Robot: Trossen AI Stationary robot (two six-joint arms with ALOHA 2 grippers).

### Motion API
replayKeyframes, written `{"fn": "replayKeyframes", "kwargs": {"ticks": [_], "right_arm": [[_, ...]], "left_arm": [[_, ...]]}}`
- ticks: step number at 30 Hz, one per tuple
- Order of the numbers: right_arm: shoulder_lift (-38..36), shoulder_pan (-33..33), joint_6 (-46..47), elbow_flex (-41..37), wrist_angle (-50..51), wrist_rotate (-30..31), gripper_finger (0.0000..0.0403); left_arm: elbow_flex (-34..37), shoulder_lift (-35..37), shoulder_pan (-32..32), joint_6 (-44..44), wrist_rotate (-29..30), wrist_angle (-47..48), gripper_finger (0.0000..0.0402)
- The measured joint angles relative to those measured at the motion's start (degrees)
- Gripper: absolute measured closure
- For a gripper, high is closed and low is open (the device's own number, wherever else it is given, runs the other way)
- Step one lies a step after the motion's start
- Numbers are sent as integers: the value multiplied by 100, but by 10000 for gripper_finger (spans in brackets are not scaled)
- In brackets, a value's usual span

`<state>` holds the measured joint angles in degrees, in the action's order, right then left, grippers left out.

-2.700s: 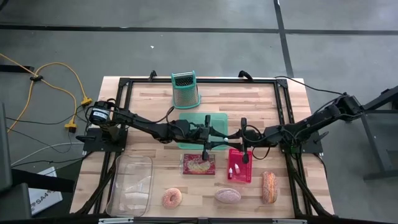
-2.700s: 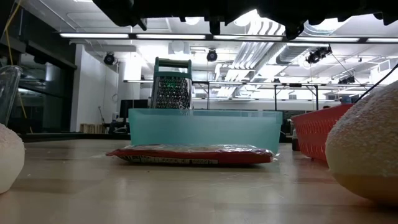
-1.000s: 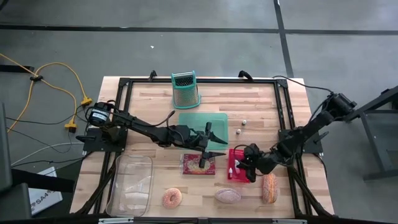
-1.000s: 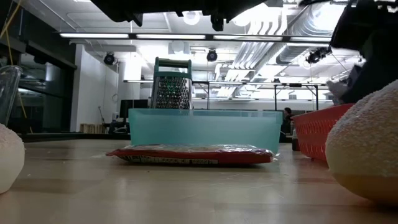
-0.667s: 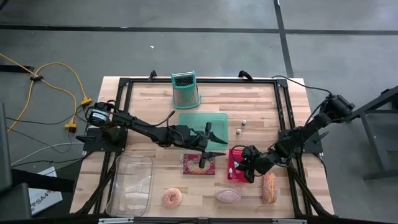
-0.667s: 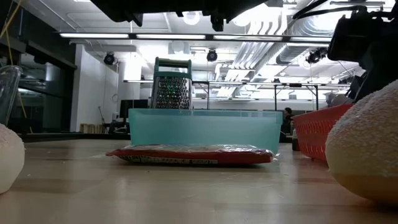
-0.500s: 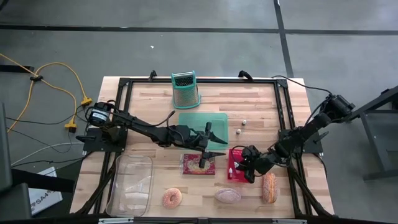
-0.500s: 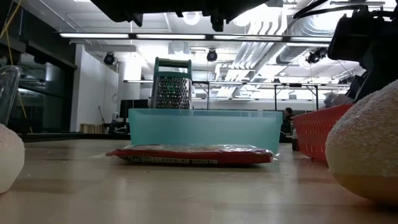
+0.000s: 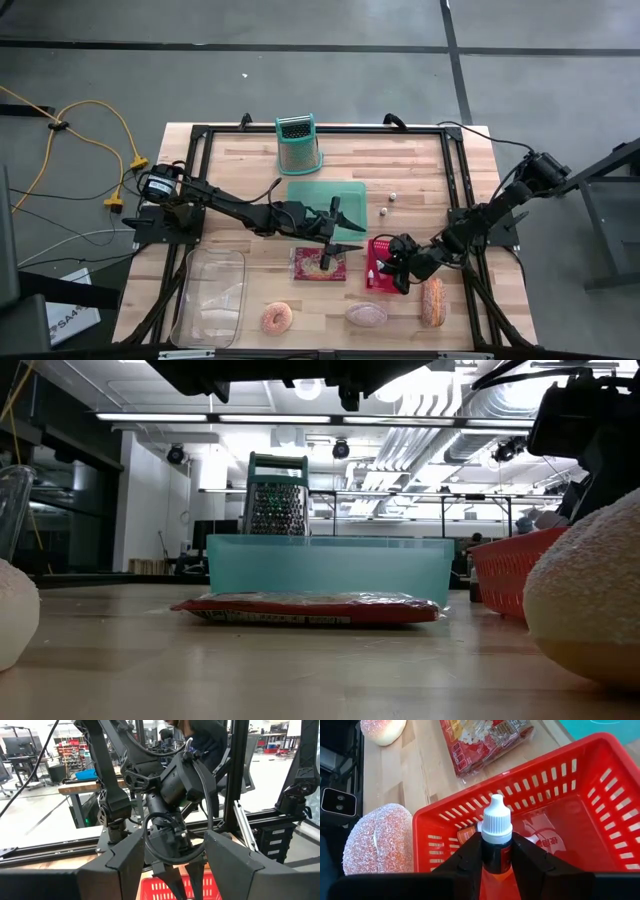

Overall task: Pick & Place Food Item
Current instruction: Put the left red food coloring bottle into the red bin

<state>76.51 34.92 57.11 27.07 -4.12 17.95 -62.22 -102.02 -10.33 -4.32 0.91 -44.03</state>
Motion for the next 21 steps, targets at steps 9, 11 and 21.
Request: {"fn": "replayKeyframes", "kwargs": {"ticks": [9, 11, 21], "right_arm": [[1, -381, -602, 198, 90, -456, 321], [0, -462, -813, 324, 177, -573, 322], [1, -547, -950, 1341, 2503, -751, 323]], "left_arm": [[0, 0, 0, 0, 0, 0, 203], [0, 0, 1, 0, 0, -1, 203], [2, 0, 1, 0, 0, 29, 203]]}}
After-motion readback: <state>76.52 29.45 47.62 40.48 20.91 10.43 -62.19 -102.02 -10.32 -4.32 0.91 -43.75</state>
